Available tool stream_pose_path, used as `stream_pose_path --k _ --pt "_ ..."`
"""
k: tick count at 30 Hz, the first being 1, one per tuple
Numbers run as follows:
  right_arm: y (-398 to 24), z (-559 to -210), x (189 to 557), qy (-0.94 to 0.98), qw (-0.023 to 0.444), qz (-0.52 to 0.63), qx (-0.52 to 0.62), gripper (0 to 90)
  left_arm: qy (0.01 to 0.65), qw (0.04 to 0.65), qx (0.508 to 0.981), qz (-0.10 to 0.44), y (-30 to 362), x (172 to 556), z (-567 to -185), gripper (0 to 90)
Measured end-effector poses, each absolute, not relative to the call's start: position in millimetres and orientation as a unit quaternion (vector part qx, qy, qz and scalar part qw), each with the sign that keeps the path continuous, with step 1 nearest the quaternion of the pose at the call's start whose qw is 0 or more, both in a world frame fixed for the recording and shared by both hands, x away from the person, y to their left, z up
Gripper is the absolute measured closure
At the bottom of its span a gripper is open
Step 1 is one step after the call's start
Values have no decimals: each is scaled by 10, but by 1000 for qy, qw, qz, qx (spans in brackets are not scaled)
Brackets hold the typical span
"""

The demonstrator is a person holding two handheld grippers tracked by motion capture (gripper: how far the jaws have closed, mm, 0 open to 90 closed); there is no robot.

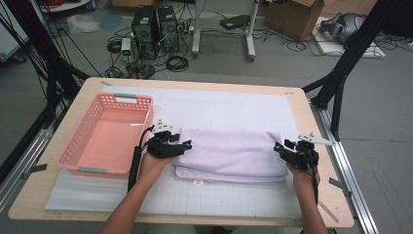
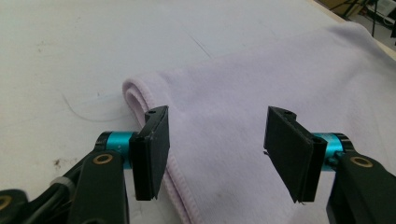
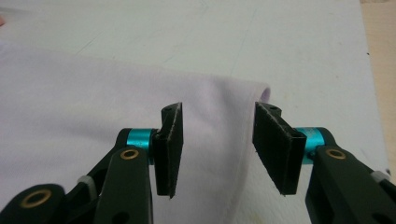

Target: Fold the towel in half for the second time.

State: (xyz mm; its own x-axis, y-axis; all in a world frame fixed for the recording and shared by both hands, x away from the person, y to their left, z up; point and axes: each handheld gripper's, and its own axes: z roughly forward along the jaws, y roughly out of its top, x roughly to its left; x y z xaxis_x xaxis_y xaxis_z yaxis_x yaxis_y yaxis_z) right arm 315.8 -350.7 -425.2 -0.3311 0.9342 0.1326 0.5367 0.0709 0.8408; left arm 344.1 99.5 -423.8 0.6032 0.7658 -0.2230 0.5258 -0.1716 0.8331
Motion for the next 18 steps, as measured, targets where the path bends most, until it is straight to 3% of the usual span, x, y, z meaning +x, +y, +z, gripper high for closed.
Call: stream_pose_path --k 11,18 --pt "-3630 -4233 2855 707 218 433 515 520 404 515 745 127 1039 3184 -4254 324" --pt "-3614 -4284 2682 719 208 426 508 522 411 499 753 123 1104 2994 -4325 386"
